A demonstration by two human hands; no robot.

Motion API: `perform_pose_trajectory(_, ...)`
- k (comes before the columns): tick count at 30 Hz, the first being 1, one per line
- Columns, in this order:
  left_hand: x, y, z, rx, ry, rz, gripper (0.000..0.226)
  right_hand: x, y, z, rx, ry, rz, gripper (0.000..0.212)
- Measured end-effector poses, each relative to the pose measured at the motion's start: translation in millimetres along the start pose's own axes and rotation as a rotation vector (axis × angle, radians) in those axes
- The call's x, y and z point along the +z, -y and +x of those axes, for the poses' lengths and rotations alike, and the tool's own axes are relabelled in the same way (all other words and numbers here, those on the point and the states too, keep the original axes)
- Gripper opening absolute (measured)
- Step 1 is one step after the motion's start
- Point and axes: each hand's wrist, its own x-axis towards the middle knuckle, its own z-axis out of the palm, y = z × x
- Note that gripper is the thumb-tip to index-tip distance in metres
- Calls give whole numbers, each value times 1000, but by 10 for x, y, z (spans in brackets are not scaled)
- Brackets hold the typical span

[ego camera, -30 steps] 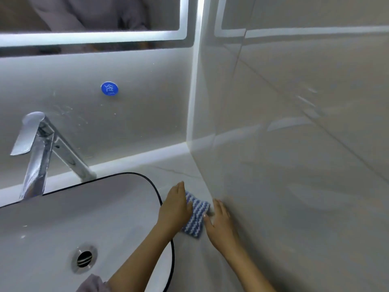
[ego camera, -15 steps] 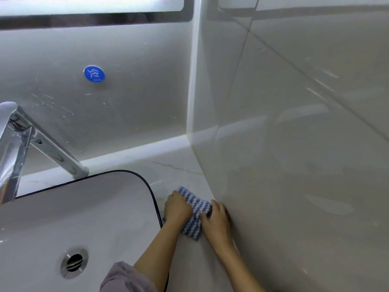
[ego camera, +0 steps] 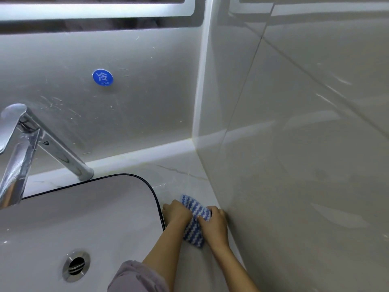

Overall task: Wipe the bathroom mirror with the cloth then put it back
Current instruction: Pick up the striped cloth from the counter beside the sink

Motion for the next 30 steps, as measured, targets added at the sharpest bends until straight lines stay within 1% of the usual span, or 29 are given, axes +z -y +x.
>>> perform_pose_trajectory(3, -16, 13, -38, 17, -28, -40, 33, -50, 24, -30, -5, -2, 36, 17)
perform_pose_trajectory(6, -2, 54, -107, 68, -7, -135, 32, -142, 76, -80, -33, -23, 94, 22)
perform_pose_trajectory(8, -10, 49, -169, 120, 20, -286, 32, -233, 151, -132, -66, -45, 144, 25)
perform_pose_trajectory(12, -184, 51, -384, 304, 50, -609, 24, -497, 382, -246, -142, -105, 286, 24)
perform_pose_trajectory(15, -425, 83, -596, 357, 101, -789, 19, -697, 624, -356, -239, -142, 367, 26)
perform_pose_trajectory(19, -838, 125, -939, 471, 55, -895, 22, -924, 1018, -564, -373, -143, 424, 28)
perform_pose_trajectory(21, -1066, 175, -1133, 533, 33, -910, 25, -1039, 1210, -673, -444, -143, 438, 29)
perform_pose_trajectory(24, -1376, 320, -1423, 622, -11, -924, 18, -1190, 1464, -826, -538, -128, 467, 31)
perform_pose_trajectory(26, -1554, 441, -1621, 656, -40, -943, 20, -1264, 1613, -914, -576, -98, 500, 31)
perform_pose_trajectory(28, -1707, 569, -1819, 678, -66, -952, 29, -1321, 1756, -1006, -600, -37, 570, 32)
perform_pose_trajectory(30, -1829, 695, -2022, 727, -104, -965, 33, -1363, 1892, -1116, -638, 27, 634, 33)
